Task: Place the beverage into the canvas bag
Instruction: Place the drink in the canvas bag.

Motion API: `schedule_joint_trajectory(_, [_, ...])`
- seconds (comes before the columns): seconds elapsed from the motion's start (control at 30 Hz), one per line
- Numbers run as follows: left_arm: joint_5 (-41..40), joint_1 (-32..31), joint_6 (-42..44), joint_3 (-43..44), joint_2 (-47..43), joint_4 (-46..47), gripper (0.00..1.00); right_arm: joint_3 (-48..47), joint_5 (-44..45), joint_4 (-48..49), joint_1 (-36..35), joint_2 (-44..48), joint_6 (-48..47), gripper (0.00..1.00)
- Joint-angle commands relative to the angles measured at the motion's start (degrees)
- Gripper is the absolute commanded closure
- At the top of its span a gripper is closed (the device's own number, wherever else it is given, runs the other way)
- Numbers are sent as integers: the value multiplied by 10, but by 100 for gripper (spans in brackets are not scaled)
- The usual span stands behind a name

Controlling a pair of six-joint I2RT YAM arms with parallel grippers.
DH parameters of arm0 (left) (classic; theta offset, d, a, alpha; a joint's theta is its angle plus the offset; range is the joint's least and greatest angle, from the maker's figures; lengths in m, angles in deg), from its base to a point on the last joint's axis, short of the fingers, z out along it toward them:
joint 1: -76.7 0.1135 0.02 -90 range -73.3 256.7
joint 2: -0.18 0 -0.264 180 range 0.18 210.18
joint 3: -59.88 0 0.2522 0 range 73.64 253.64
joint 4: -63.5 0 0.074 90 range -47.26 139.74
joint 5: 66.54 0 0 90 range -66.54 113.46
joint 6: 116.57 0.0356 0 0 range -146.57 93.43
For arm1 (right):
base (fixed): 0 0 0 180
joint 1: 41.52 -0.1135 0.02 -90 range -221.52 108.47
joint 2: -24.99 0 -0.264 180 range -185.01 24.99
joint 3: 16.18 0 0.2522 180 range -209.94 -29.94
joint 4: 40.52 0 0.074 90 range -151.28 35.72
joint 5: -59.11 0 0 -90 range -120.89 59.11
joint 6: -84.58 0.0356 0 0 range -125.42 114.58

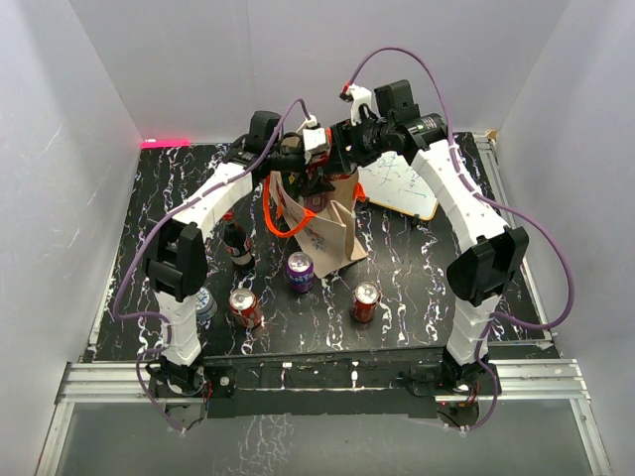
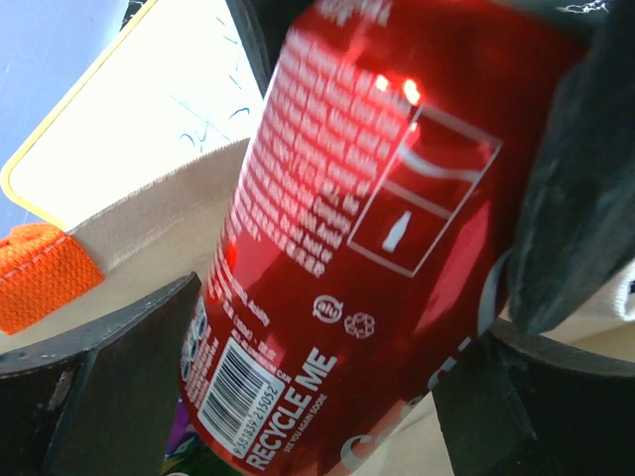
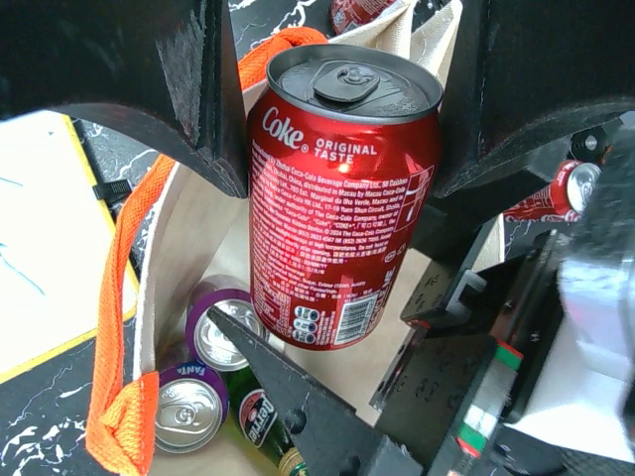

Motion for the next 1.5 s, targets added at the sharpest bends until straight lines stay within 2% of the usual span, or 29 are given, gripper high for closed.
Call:
schedule_joint_trajectory(0.0, [24,-1,-39,-34,-29,108,17,-18,-33,77,5,52,10,92])
schedule_joint_trajectory(0.17, [37,-1,-41,-63,-43,133,27,-20,-29,78,7,50,16,92])
schedule_joint_trajectory(0.33, [47,0,-110,-81,-49,200,56,-26,-20,82,9,45,25,92])
schedule_joint_trajectory(0.47, [43,-1,-183,-104,-58,279,85,-26,-17,81,9,41,29,92])
schedule_joint_trajectory(0.53, [39,-1,-223,-115,-64,312,100,-27,-17,83,8,40,31,85])
schedule_joint_trajectory(0.73, [17,-1,-289,-146,-77,380,100,-16,-15,94,9,44,37,41])
schedule_joint_trajectory(0.93, [-3,-1,-317,-148,-81,401,100,-7,-10,98,9,47,38,24])
schedule_joint_trajectory(1.17, [-10,-1,-327,-156,-84,408,100,-2,-4,102,9,49,38,20])
schedule_joint_trajectory(1.47, [-16,0,-349,-165,-87,420,100,23,1,117,8,65,38,23])
